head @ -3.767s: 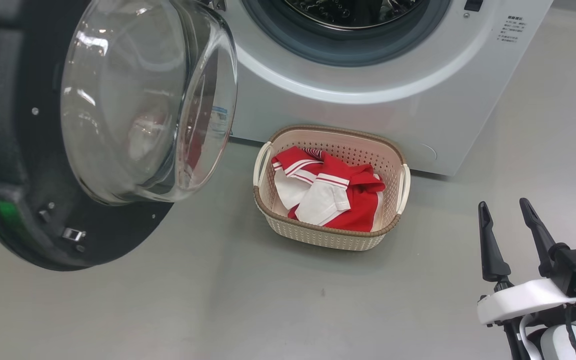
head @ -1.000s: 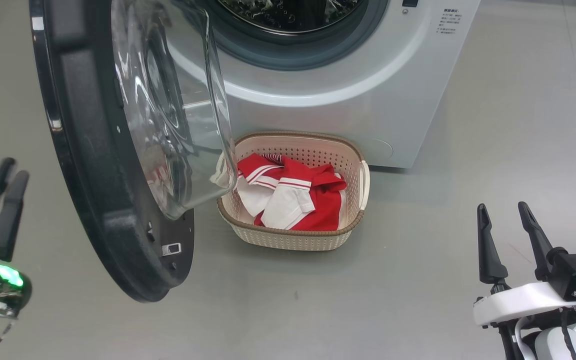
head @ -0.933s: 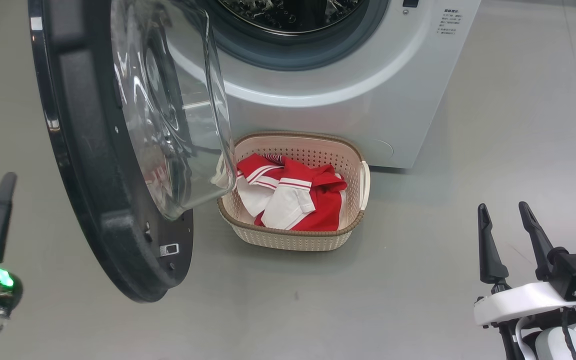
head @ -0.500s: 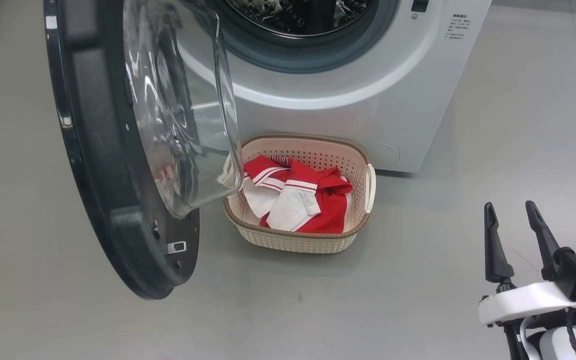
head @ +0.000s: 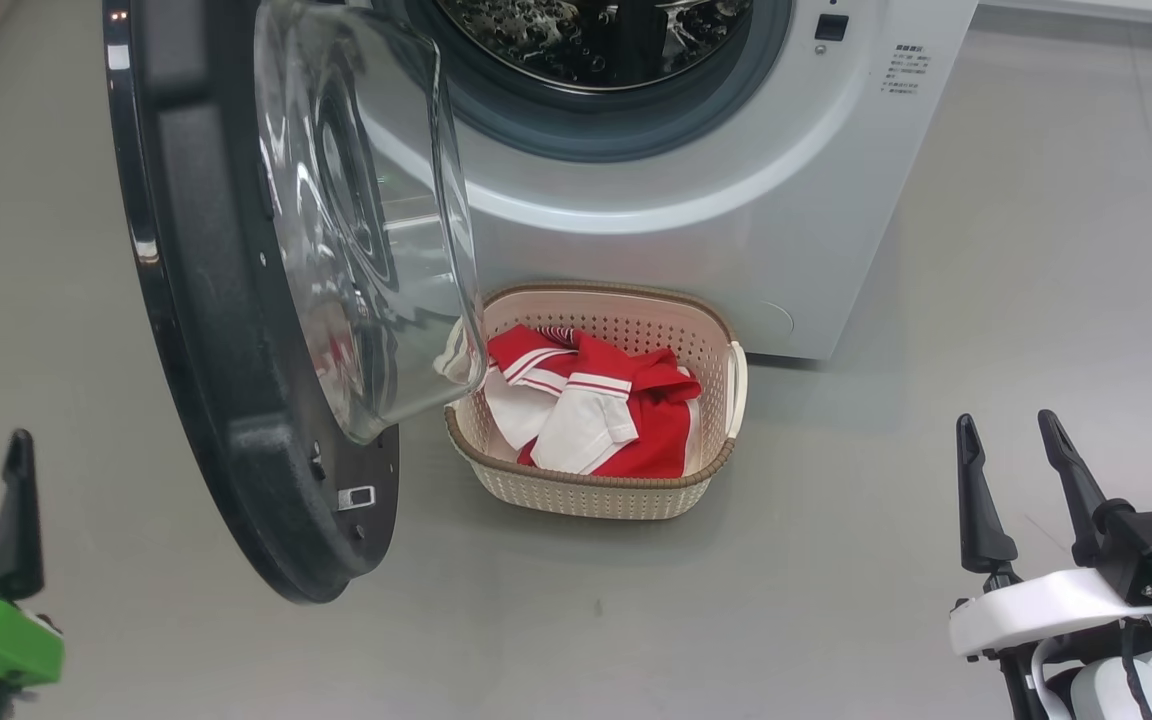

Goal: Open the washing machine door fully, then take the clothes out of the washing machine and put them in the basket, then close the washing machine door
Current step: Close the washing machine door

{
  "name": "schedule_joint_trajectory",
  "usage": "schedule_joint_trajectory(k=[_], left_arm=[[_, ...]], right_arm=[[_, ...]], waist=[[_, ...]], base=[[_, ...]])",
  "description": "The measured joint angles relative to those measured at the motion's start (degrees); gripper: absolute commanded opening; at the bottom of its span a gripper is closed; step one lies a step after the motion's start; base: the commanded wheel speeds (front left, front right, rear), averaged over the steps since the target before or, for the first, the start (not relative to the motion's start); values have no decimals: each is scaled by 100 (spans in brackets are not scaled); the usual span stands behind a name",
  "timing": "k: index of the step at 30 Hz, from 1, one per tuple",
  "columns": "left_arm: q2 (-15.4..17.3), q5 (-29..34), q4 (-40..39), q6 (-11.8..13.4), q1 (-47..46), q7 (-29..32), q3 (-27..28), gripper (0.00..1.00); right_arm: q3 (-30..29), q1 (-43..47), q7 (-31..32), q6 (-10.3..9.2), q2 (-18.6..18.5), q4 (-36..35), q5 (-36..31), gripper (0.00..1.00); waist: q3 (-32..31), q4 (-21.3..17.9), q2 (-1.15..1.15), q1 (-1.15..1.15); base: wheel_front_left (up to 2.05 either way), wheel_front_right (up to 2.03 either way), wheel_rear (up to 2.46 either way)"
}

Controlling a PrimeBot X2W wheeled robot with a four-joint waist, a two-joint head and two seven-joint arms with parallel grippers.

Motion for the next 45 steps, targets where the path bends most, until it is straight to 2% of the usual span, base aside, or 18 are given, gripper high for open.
schedule_joint_trajectory(k=[5,15,32,43,44,45], left_arm=[[-152,400,119,183,110,-274,-272,100],[-400,771,286,466,178,-577,-581,100],[-616,1011,396,703,242,-730,-818,100],[-628,1082,446,817,242,-799,-815,100],[-628,1095,447,818,242,-802,-811,76],[-630,1096,449,821,242,-814,-809,29]], right_arm=[[35,8,0,1,1,47,-1,100],[135,110,1,44,7,132,-11,100],[328,135,1,52,82,107,-20,100],[328,157,7,49,82,85,-20,100],[327,157,7,49,82,85,-20,100],[326,157,7,49,82,85,-20,100]], waist=[[-89,-49,0,0],[-274,-121,0,0],[-326,-141,0,0],[-275,-154,0,0],[-269,-156,0,0],[-264,-158,0,0]], base=[[0,0,0],[0,0,0],[0,0,0],[0,0,0],[0,0,0],[0,0,0]])
